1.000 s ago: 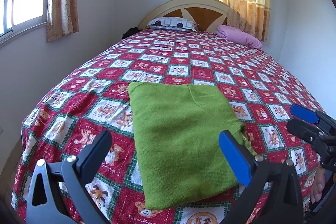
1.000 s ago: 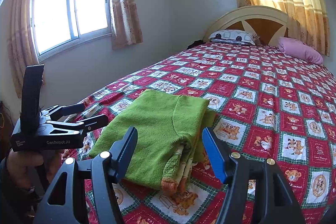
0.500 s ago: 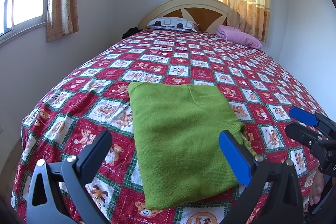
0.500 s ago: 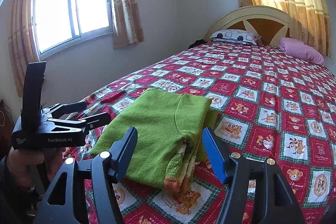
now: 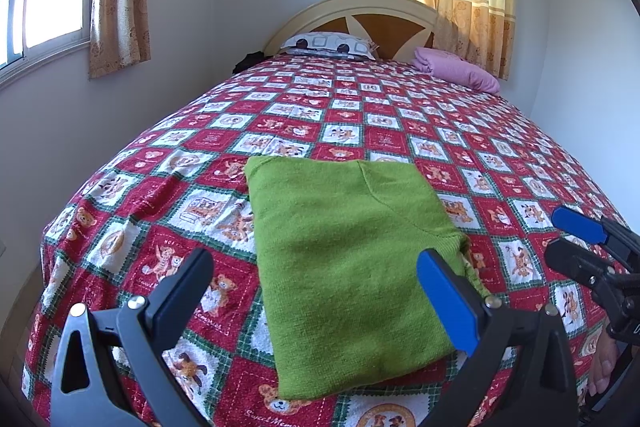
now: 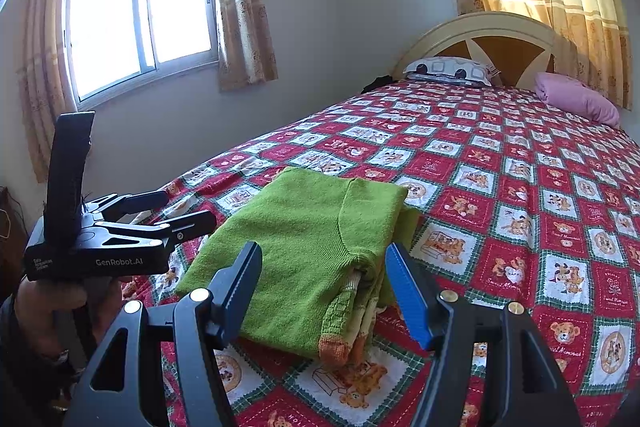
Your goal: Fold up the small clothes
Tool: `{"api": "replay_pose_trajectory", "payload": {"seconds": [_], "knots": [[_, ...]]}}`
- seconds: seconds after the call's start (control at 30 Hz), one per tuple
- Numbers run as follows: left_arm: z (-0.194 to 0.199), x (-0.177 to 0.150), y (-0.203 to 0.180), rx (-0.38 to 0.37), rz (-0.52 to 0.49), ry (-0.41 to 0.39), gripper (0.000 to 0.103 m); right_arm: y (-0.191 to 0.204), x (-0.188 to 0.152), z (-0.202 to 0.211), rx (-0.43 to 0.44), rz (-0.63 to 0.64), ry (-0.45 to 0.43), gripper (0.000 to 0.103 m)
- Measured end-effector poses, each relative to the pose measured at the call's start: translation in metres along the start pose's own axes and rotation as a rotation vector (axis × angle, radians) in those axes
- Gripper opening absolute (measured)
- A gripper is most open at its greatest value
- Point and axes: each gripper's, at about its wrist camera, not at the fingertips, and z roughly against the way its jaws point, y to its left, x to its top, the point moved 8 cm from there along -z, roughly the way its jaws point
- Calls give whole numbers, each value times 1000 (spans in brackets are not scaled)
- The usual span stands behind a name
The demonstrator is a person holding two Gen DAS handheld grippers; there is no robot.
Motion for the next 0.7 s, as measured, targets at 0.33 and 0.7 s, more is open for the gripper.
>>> {"api": "replay_pose_trajectory", "payload": {"seconds": [0.33,0.7], "knots": [[3,6,9,13,25,-16,103,2,-2,-1,7,6,3,65],[-1,6,26,62,54,-1,103,8,-5,-4,17,14,15,65]]}}
